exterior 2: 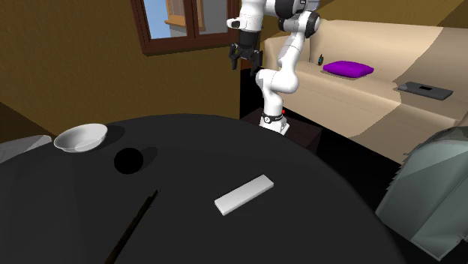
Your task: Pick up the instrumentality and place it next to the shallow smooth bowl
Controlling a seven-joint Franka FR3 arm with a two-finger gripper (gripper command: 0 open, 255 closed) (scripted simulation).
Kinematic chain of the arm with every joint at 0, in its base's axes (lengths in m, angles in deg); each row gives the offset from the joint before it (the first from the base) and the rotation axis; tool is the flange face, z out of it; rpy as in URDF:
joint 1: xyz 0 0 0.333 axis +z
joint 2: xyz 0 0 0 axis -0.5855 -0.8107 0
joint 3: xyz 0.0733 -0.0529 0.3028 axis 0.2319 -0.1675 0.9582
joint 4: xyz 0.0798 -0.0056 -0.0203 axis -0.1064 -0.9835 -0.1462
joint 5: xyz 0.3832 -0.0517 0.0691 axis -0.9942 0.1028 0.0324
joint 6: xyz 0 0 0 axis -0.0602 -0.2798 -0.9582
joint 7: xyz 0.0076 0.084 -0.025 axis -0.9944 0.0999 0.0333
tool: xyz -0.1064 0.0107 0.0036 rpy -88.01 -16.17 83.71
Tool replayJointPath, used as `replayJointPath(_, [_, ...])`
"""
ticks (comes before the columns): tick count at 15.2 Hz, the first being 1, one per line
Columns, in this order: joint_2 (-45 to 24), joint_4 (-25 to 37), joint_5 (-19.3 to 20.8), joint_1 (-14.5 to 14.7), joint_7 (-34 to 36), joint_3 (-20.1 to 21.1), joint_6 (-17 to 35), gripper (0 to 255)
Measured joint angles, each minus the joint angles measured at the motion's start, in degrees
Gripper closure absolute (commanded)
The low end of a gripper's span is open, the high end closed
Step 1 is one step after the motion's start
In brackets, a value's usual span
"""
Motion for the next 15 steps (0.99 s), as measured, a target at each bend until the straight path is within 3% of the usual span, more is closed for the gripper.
replayJointPath(8, [-8.6, -0.6, -2.5, 0.7, 5.6, 4.0, 8.3, 0])
replayJointPath(15, [-21.8, 3.9, -3.6, 1.0, 12.2, 8.6, 16.3, 0])
